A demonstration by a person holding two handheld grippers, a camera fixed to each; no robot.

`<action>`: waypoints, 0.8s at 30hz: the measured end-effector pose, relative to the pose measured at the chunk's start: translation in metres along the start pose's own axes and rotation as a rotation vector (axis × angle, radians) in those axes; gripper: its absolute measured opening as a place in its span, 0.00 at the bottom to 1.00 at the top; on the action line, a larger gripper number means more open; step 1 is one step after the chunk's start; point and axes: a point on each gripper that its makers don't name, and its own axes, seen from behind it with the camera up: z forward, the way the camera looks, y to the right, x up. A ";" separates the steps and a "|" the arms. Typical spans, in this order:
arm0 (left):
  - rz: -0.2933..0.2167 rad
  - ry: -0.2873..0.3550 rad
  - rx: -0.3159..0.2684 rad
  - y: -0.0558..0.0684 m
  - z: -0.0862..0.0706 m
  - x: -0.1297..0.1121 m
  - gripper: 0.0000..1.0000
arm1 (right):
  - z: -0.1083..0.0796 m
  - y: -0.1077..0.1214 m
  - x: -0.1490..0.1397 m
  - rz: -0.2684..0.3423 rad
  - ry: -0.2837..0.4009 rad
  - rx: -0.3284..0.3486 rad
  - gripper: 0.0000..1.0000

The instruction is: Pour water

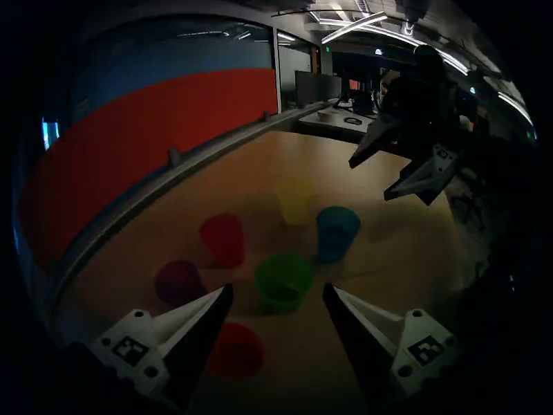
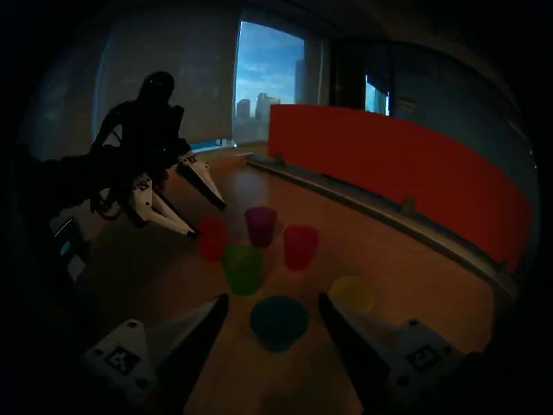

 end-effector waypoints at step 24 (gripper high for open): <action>-0.010 -0.125 -0.009 0.000 0.054 -0.019 0.97 | 0.012 0.003 -0.019 0.001 -0.032 0.017 0.98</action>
